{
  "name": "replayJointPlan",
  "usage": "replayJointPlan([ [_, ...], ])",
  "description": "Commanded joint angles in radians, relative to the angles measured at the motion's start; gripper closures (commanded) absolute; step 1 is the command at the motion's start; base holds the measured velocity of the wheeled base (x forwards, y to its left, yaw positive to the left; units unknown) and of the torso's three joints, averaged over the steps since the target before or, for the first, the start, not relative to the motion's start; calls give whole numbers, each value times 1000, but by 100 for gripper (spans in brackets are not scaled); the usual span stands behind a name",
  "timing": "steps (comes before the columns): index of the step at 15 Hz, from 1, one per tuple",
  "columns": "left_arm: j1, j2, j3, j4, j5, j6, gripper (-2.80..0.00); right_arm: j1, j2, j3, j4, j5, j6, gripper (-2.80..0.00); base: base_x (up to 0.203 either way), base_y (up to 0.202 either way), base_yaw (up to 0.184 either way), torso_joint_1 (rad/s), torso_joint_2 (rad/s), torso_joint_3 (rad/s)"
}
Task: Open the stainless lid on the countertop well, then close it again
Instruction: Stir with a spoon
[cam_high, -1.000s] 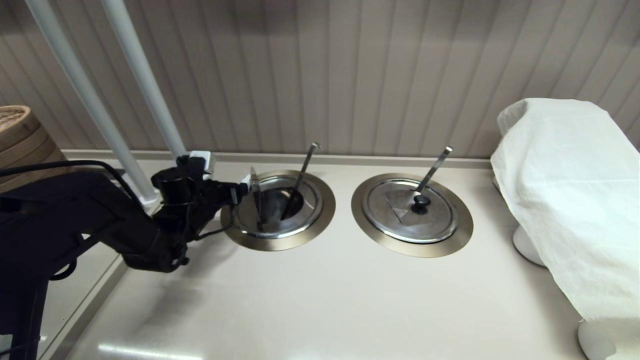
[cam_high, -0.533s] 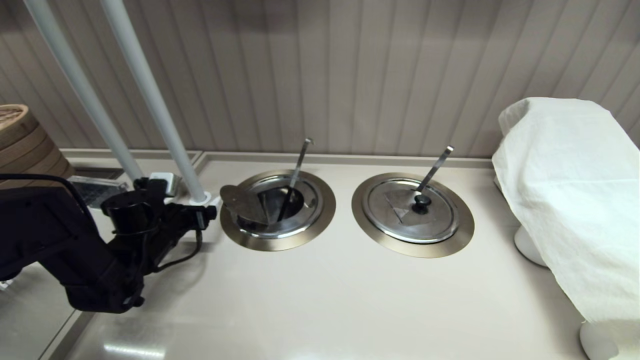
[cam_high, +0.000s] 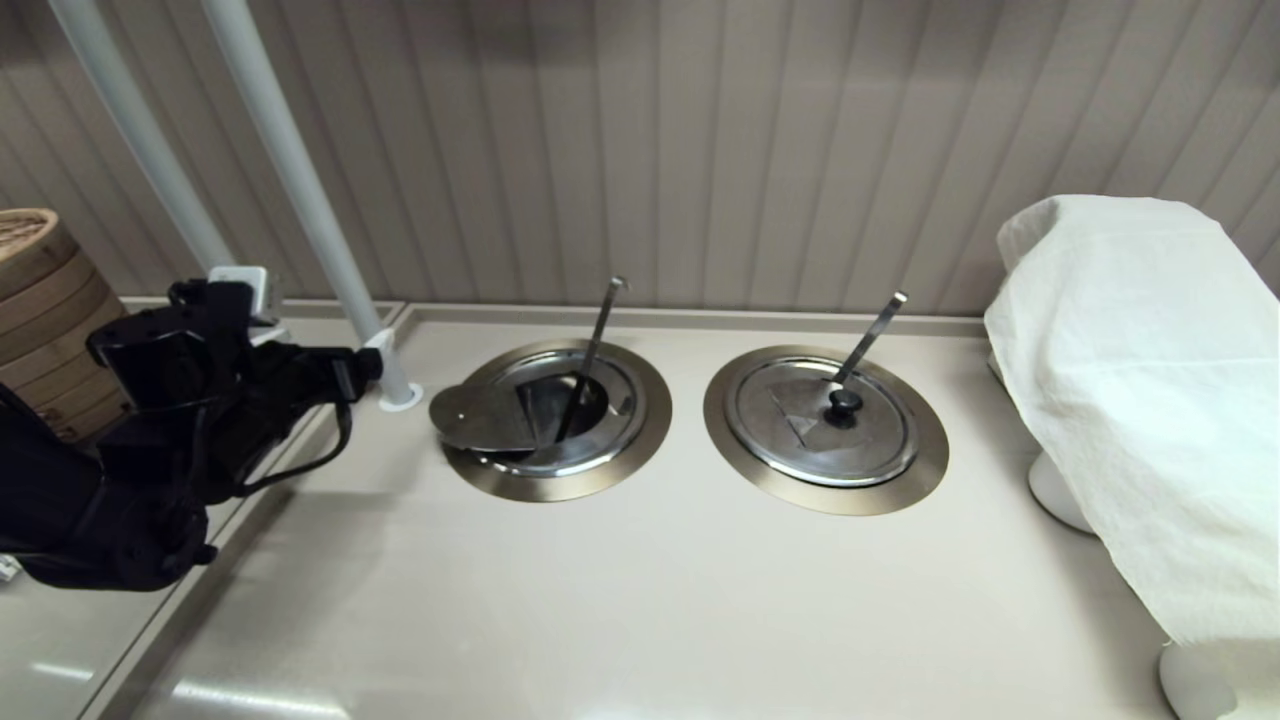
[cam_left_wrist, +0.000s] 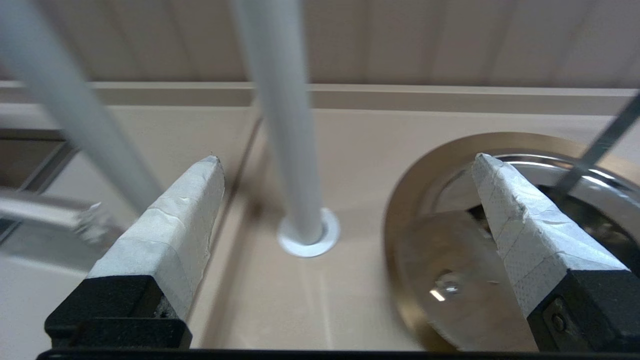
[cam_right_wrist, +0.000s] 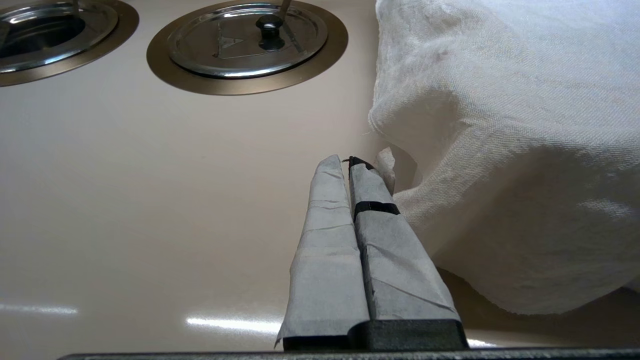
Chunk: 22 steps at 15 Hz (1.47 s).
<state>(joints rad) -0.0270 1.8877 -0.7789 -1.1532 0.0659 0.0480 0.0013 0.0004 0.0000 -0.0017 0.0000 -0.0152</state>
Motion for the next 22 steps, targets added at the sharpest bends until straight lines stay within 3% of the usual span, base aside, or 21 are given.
replayJointPlan([
  [1, -70, 20, -123, 144, -12, -3, -280, 0, 1, 0, 0, 0, 0, 0, 0, 0, 0, 0, 0, 0],
  [4, -115, 86, -355, 460, -115, -3, -280, 0, 1, 0, 0, 0, 0, 0, 0, 0, 0, 0, 0, 0],
  [7, -163, 272, -608, 612, -160, 5, -280, 0, 1, 0, 0, 0, 0, 0, 0, 0, 0, 0, 0, 0],
  [10, -190, 456, -848, 688, -172, 50, -280, 0, 0, 0, 0, 0, 0, 0, 0, 0, 0, 0, 0, 0],
  [12, -207, 532, -944, 710, -178, 65, -280, 0, 1, 0, 0, 0, 0, 0, 0, 0, 0, 0, 0, 0],
  [16, -217, 621, -1097, 707, -199, 36, -280, 0, 1, 0, 0, 0, 0, 0, 0, 0, 0, 0, 0, 0],
  [22, -255, 663, -1180, 724, -262, -2, -280, 0, 1, 0, 0, 0, 0, 0, 0, 0, 0, 0, 0, 0],
])
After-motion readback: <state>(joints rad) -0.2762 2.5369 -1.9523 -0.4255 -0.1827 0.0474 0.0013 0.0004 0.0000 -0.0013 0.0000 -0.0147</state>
